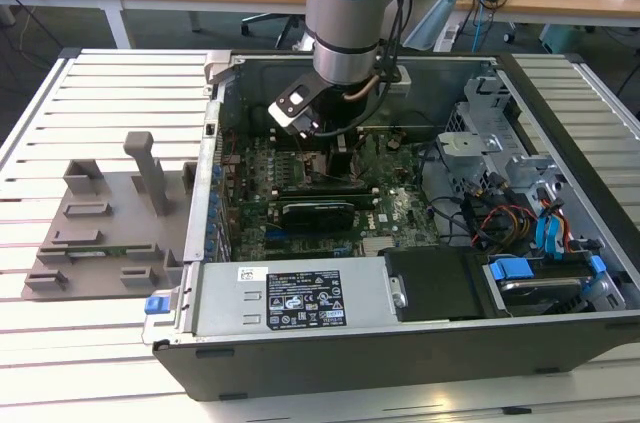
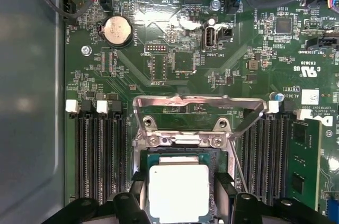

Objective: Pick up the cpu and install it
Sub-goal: 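Place the cpu into insertion slot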

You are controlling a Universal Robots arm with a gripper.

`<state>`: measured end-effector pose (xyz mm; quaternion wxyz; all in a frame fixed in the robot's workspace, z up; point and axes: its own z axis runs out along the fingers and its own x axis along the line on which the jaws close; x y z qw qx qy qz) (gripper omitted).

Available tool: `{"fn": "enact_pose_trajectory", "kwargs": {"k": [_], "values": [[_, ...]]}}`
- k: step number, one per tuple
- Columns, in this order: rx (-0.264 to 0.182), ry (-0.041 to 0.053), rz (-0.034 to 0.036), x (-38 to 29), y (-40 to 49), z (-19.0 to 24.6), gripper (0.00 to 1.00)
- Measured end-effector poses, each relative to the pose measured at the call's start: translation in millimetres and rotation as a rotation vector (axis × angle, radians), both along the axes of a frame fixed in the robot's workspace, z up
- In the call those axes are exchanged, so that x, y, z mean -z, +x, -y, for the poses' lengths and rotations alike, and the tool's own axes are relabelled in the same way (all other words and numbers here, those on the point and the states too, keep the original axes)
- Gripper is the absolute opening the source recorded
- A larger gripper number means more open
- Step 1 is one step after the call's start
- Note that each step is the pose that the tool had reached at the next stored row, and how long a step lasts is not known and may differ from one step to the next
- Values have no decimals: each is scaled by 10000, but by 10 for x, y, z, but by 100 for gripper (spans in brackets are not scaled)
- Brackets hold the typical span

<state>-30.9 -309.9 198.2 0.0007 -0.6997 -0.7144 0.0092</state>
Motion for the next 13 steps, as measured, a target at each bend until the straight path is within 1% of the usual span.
{"fn": "enact_pose_trajectory", "kwargs": {"k": [2,4,11,13], "values": [[1,-69,0,-14,-1,1,62],[0,-106,0,-15,-1,4,62],[1,-103,0,-15,0,24,62],[1,-105,0,-34,-1,26,62]]}}
